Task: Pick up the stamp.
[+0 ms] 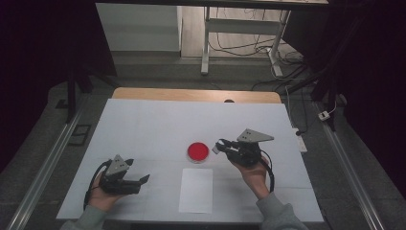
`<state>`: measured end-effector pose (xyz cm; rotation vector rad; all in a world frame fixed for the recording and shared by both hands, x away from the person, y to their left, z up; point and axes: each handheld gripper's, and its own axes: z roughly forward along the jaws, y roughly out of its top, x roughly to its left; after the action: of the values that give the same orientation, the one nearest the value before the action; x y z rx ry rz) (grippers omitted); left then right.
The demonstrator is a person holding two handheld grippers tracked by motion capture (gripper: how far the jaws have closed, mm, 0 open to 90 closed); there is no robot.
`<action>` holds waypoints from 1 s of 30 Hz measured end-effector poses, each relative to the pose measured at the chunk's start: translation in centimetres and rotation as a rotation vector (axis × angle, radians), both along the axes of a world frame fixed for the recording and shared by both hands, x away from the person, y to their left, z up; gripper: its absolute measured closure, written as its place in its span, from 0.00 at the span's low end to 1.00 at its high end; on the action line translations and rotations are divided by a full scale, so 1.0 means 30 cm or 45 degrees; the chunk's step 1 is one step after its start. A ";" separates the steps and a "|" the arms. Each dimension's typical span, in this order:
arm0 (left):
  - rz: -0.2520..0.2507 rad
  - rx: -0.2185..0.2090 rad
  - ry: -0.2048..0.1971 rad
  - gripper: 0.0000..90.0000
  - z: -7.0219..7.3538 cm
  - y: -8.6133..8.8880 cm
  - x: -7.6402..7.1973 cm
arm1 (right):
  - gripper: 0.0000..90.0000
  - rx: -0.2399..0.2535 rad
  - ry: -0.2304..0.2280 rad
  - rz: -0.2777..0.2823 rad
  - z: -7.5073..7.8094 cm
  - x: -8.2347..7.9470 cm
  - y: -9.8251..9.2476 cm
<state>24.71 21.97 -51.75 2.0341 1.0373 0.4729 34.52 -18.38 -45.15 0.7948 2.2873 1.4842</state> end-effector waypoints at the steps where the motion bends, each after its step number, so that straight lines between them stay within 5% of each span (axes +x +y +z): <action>1: 0.001 0.001 -0.001 0.17 0.000 0.000 0.000 | 0.83 0.005 0.000 0.001 0.003 -0.003 -0.001; 17: 0.012 0.003 -0.005 0.17 -0.003 0.002 0.001 | 0.83 0.040 -0.025 0.071 0.036 -0.056 0.016; 30: 0.015 0.002 -0.008 0.17 -0.003 0.004 0.002 | 0.83 0.057 0.008 0.180 0.030 -0.108 0.076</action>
<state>24.78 22.07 -51.85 2.0278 1.0461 0.4860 31.30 -16.10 -44.26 0.6617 2.3661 1.6003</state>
